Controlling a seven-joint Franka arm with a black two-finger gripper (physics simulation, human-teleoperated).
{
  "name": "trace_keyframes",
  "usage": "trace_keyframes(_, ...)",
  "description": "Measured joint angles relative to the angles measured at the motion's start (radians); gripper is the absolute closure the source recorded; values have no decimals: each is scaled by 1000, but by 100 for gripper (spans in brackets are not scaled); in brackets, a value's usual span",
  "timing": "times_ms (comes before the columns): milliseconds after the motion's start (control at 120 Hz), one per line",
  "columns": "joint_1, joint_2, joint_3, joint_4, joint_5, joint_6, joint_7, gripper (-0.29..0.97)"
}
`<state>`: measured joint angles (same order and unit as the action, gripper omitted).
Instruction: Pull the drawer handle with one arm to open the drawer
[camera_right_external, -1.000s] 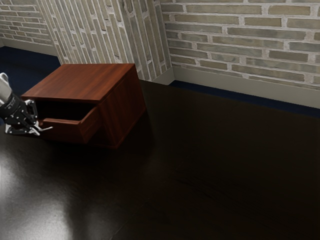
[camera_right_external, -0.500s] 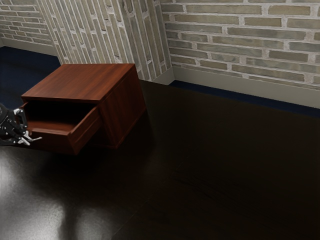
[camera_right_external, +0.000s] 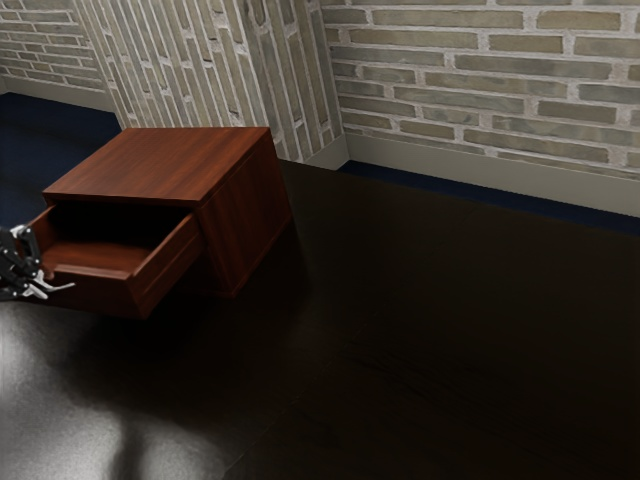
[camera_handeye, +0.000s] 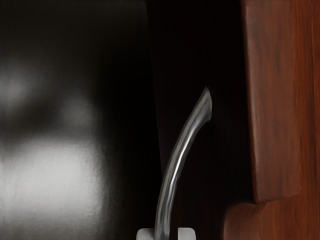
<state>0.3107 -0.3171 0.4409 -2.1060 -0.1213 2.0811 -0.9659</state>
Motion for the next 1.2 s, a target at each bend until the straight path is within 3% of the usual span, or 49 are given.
trace_keyframes(517, -3, -35, 13, -27, 17, 2, 0, 78)
trace_keyframes(933, -1, -49, 15, -25, 14, 3, 5, 65)
trace_keyframes(1200, -3, -116, 44, -3, 14, -25, 11, 61)
